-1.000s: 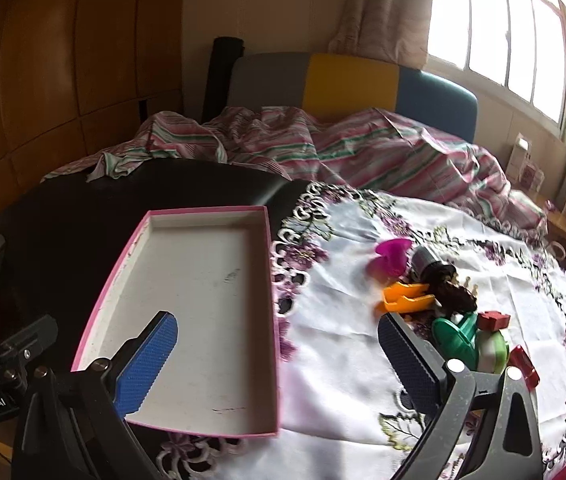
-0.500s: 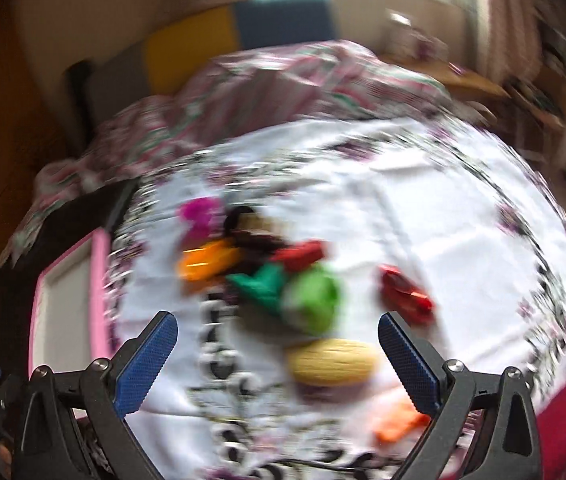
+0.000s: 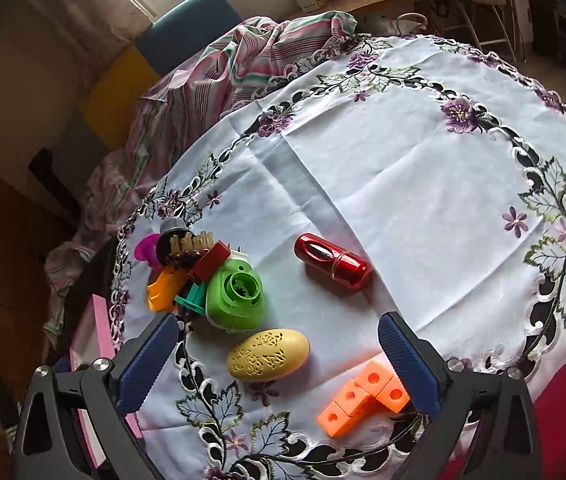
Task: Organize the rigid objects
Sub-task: 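Move the left tool over the toys toward the orange scoop, then grasp the orange scoop with the left tool while the right tool grasps the orange cubes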
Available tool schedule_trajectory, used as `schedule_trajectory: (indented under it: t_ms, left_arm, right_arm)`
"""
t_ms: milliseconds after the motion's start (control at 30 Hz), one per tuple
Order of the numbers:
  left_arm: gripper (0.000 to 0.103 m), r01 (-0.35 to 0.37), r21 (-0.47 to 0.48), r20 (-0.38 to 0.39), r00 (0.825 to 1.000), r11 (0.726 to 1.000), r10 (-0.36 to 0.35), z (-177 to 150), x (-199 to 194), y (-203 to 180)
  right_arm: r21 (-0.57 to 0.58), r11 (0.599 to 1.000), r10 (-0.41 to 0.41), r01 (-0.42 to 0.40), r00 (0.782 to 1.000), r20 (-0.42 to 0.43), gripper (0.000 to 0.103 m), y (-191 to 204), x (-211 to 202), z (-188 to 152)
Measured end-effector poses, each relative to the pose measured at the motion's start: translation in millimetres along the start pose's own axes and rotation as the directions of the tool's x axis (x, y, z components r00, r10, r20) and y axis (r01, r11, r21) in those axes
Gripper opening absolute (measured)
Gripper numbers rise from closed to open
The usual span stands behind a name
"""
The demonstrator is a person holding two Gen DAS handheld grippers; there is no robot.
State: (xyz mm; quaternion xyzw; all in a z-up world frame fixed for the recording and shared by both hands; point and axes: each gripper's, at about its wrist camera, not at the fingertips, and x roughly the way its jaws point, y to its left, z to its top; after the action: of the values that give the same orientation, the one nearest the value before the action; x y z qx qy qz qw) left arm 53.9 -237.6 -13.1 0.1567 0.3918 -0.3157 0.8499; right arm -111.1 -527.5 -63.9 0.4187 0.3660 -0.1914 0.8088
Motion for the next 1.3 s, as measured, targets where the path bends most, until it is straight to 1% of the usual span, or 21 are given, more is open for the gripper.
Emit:
schedule_trajectory:
  t_ms: [67, 133, 300, 367, 433, 467, 567, 600, 633, 667, 700, 733, 767, 833, 967, 1067, 1133, 1200, 1267, 1300]
  left_arm:
    - [0.083, 0.013, 0.035, -0.009, 1.0, 0.999, -0.012, 10, 16, -8]
    - [0.082, 0.043, 0.087, -0.05, 0.998, 0.995, -0.039, 22, 40, -18]
    - [0.082, 0.076, 0.155, -0.092, 0.994, 0.985, -0.063, 43, 80, -36]
    - [0.082, 0.096, 0.194, -0.107, 0.991, 0.976, -0.077, 50, 94, -44]
    - [0.082, 0.093, 0.239, -0.115, 0.991, 0.966, -0.067, 54, 110, -52]
    - [0.082, 0.102, 0.256, -0.14, 0.988, 0.961, -0.068, 55, 121, -55]
    - [0.081, 0.114, 0.254, -0.179, 0.981, 0.96, -0.069, 59, 143, -55]
    - [0.076, 0.117, 0.253, -0.189, 0.98, 0.96, -0.069, 60, 150, -54]
    - [0.061, 0.116, 0.256, -0.191, 0.979, 0.96, -0.067, 61, 155, -55]
    - [0.051, 0.123, 0.255, -0.201, 0.977, 0.959, -0.072, 62, 159, -56]
    - [0.039, 0.146, 0.24, -0.22, 0.971, 0.96, -0.093, 63, 164, -55]
    - [0.03, 0.171, 0.222, -0.238, 0.964, 0.96, -0.117, 64, 167, -55]
    - [0.027, 0.197, 0.204, -0.248, 0.958, 0.959, -0.144, 64, 168, -55]
    - [0.027, 0.21, 0.182, -0.25, 0.955, 0.961, -0.161, 63, 164, -55]
    - [0.026, 0.214, 0.137, -0.229, 0.957, 0.967, -0.179, 56, 150, -50]
    - [0.026, 0.223, 0.1, -0.209, 0.958, 0.97, -0.198, 47, 134, -43]
    - [0.026, 0.221, 0.082, -0.198, 0.959, 0.972, -0.201, 41, 122, -41]
    - [0.026, 0.228, 0.066, -0.179, 0.961, 0.971, -0.213, 33, 105, -39]
    - [0.026, 0.231, 0.059, -0.159, 0.963, 0.971, -0.219, 28, 91, -37]
    - [0.026, 0.229, 0.062, -0.145, 0.965, 0.971, -0.218, 23, 80, -36]
  right_arm:
    - [0.003, 1.0, 0.022, -0.022, 1.0, 0.002, 0.102, 0, 0, 0]
    - [0.01, 0.999, 0.031, -0.031, 0.999, 0.007, 0.102, -2, -1, -1]
    - [0.033, 0.997, 0.068, -0.068, 0.998, 0.013, 0.102, -7, -1, -1]
    - [0.041, 0.996, 0.08, -0.08, 0.997, 0.011, 0.102, -8, 0, 0]
    - [0.048, 0.995, 0.085, -0.086, 0.996, 0.013, 0.102, -9, 0, 0]
    - [0.05, 0.995, 0.091, -0.091, 0.996, 0.016, 0.102, -10, -1, 0]
    - [0.061, 0.993, 0.098, -0.1, 0.995, 0.026, 0.102, -11, -2, 0]
    - [0.064, 0.993, 0.102, -0.103, 0.994, 0.026, 0.102, -12, -2, 0]
    - [0.066, 0.993, 0.101, -0.102, 0.995, 0.026, 0.102, -12, -2, 0]
    - [0.068, 0.993, 0.098, -0.1, 0.995, 0.025, 0.102, -12, -2, 0]
    - [0.068, 0.993, 0.099, -0.1, 0.995, 0.024, 0.102, -13, -2, 0]
    - [0.07, 0.993, 0.098, -0.099, 0.995, 0.023, 0.102, -13, -2, 0]
    - [0.072, 0.993, 0.094, -0.096, 0.995, 0.025, 0.102, -13, -2, 0]
    - [0.074, 0.993, 0.091, -0.093, 0.996, 0.024, 0.1, -14, -1, 0]
    - [0.072, 0.994, 0.076, -0.077, 0.997, 0.007, 0.1, -13, 2, 1]
    - [0.076, 0.995, 0.061, -0.06, 0.998, -0.022, 0.1, -13, 6, 1]
    - [0.078, 0.996, 0.046, -0.041, 0.997, -0.066, 0.1, -14, 12, 1]
    - [0.07, 0.998, 0.002, 0.005, 0.994, -0.107, 0.1, -13, 16, 1]
    - [0.032, 0.999, -0.033, 0.038, 0.986, -0.162, 0.1, -10, 20, -1]
    - [0.001, 0.998, -0.056, 0.057, 0.979, -0.198, 0.1, -8, 22, -3]
